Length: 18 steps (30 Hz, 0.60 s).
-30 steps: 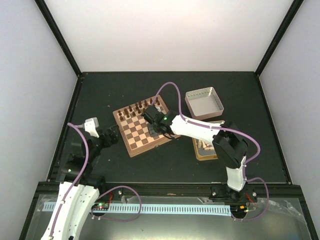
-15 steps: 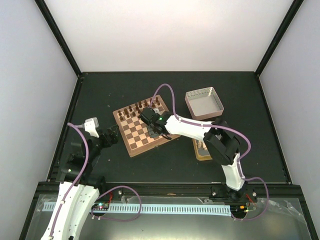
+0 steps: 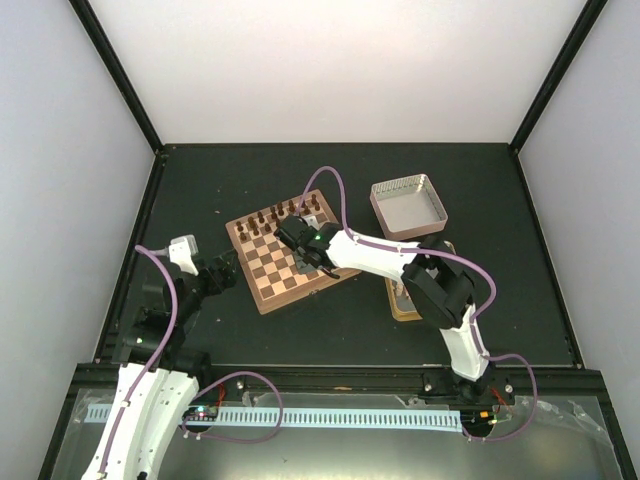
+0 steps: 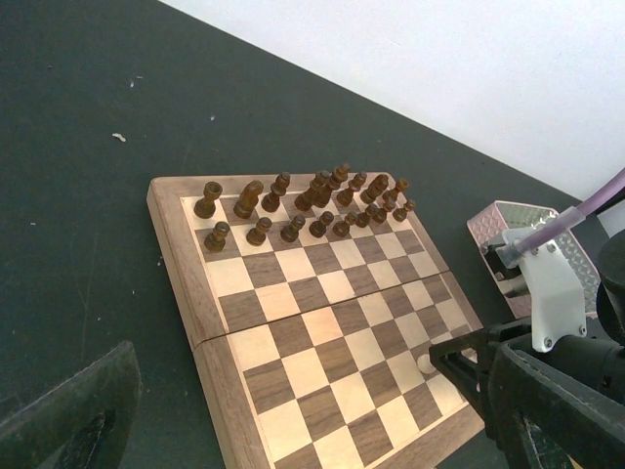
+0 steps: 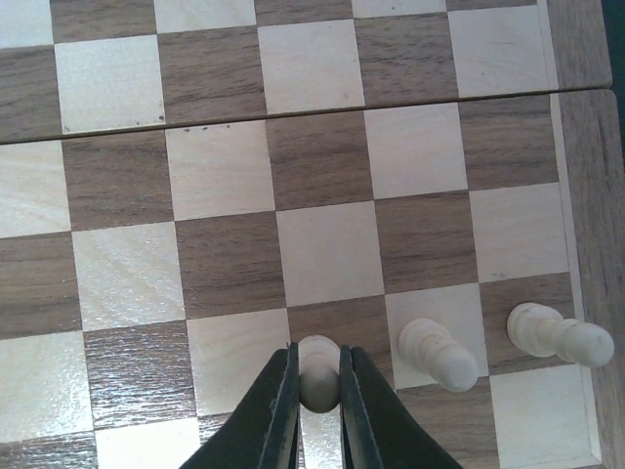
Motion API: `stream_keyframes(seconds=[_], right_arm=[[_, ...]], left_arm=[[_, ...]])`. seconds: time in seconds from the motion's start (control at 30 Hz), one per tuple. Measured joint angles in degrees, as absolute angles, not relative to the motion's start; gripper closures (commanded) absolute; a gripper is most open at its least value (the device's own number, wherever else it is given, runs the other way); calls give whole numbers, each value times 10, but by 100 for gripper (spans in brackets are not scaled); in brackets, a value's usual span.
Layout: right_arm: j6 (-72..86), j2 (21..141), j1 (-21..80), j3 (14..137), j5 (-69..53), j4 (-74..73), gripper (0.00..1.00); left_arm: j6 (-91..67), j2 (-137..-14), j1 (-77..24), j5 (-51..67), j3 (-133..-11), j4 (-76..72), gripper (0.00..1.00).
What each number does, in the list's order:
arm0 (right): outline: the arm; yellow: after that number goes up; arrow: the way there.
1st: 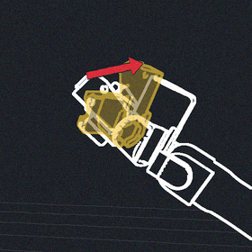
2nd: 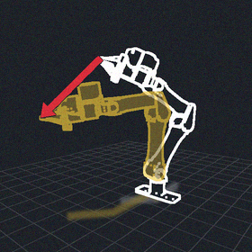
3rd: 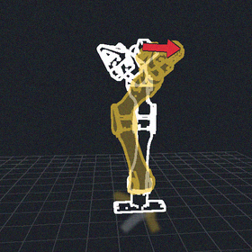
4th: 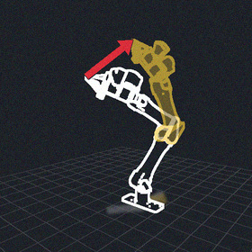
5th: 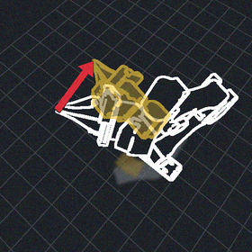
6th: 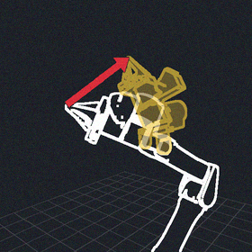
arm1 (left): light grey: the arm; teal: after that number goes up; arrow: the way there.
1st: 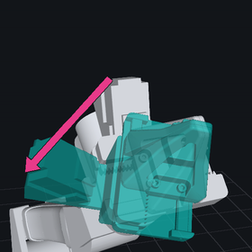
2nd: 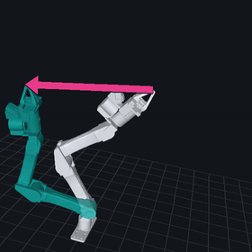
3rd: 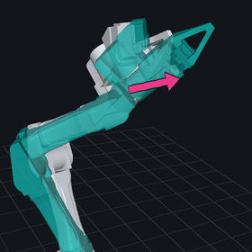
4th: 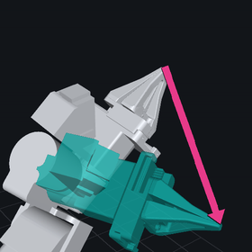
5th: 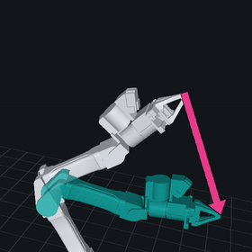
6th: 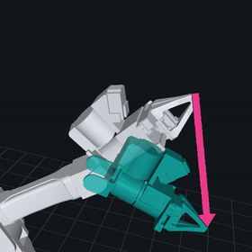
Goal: Set up the chess pieces on the board
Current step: Place the chess piece on the chessboard.
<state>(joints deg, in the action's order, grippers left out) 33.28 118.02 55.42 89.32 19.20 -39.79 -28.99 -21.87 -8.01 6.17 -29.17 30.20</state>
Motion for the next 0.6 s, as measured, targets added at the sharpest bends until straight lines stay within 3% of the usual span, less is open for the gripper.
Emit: stream_keyframes(seconds=[0.4, 0.6], right_arm=[[336, 1176, 554, 892, 195, -399, 74], [351, 1120, 549, 864, 194, -391, 70]], left_arm=[[-290, -219, -80, 62, -292, 302, 1], [-290, -219, -80, 62, -292, 302, 1]])
